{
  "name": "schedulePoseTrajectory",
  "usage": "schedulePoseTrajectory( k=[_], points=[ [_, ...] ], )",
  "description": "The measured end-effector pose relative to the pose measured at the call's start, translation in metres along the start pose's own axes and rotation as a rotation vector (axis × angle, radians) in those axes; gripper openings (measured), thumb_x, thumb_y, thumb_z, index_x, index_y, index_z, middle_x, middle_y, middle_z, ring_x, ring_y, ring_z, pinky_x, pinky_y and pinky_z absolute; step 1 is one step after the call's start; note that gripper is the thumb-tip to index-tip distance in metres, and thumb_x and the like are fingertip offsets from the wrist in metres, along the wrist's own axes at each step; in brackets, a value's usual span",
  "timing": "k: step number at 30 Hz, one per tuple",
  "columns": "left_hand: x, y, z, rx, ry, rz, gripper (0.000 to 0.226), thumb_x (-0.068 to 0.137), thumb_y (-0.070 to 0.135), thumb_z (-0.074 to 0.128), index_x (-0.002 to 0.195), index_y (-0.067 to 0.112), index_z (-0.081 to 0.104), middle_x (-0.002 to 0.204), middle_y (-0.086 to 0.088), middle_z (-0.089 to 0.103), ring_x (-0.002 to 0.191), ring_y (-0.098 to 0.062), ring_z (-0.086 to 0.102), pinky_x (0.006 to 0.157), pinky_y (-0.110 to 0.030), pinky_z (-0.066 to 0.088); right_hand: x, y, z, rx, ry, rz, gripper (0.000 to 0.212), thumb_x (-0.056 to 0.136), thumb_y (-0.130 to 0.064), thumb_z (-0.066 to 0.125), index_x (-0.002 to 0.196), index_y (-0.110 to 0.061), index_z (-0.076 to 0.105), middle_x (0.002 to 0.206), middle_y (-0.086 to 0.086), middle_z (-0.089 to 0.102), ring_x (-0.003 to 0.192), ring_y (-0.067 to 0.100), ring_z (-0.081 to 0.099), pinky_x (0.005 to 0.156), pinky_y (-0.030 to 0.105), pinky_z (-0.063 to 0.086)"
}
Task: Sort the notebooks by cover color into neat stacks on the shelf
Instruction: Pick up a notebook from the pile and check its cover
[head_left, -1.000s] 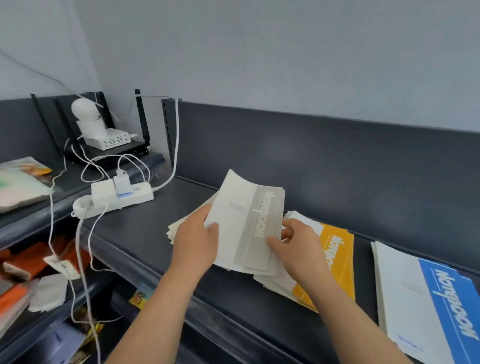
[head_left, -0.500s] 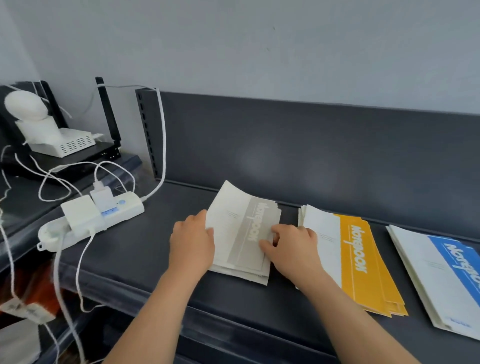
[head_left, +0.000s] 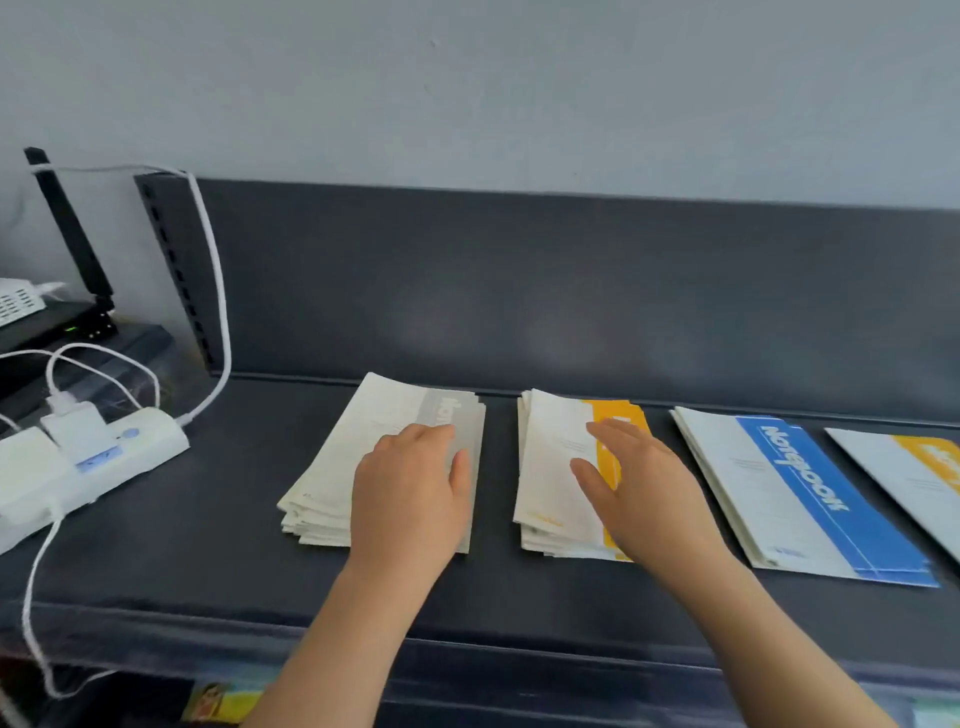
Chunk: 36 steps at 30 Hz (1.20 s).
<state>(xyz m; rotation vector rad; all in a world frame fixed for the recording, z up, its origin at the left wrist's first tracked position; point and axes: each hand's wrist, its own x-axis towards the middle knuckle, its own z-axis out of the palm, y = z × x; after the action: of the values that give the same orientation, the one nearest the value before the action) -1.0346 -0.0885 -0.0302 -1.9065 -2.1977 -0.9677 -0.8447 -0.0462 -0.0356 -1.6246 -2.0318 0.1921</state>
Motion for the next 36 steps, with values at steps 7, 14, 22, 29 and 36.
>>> schedulePoseTrajectory(
  k=[7,14,22,29,36],
  points=[
    [-0.016,0.09,0.027,-0.127,-0.036,0.153,0.032,0.096,0.034,0.046,0.119,0.021,0.065,0.113,0.004,0.066,0.102,-0.018,0.058,0.086,-0.032,0.046,-0.04,0.072,-0.056,-0.02,0.091,0.12,0.04,0.093,-0.034,0.052,0.129,-0.017,0.053,0.134,-0.001,0.053,0.126,0.017,0.045,0.101,0.026,0.035],
    [-0.047,0.202,0.07,-0.183,-0.104,0.224,0.031,0.095,0.034,0.047,0.117,0.024,0.066,0.111,0.004,0.067,0.099,-0.017,0.058,0.082,-0.031,0.046,-0.086,0.174,-0.124,-0.041,0.142,0.198,0.043,0.093,-0.031,0.053,0.133,-0.016,0.05,0.136,-0.003,0.052,0.126,0.017,0.045,0.101,0.027,0.036],
    [-0.098,0.35,0.123,-0.345,-0.195,0.231,0.032,0.096,0.035,0.046,0.12,0.023,0.063,0.112,0.005,0.065,0.098,-0.012,0.057,0.081,-0.028,0.049,-0.133,0.308,-0.208,-0.1,0.193,0.263,0.046,0.093,-0.034,0.053,0.136,-0.017,0.047,0.139,-0.004,0.049,0.129,0.015,0.042,0.103,0.024,0.032],
    [-0.115,0.439,0.165,-0.35,-0.243,0.283,0.032,0.096,0.035,0.045,0.12,0.024,0.063,0.111,0.007,0.066,0.095,-0.011,0.06,0.079,-0.029,0.051,-0.153,0.393,-0.254,-0.091,0.211,0.334,0.048,0.093,-0.033,0.052,0.138,-0.018,0.044,0.141,-0.006,0.046,0.131,0.013,0.039,0.105,0.024,0.031],
    [-0.101,0.508,0.209,-0.369,-0.24,0.319,0.035,0.096,0.033,0.046,0.126,0.023,0.061,0.109,0.008,0.066,0.093,-0.009,0.059,0.073,-0.018,0.043,-0.137,0.463,-0.282,-0.097,0.24,0.386,0.047,0.093,-0.035,0.052,0.137,-0.018,0.046,0.14,-0.006,0.047,0.124,0.015,0.047,0.1,0.024,0.034]
  ],
)
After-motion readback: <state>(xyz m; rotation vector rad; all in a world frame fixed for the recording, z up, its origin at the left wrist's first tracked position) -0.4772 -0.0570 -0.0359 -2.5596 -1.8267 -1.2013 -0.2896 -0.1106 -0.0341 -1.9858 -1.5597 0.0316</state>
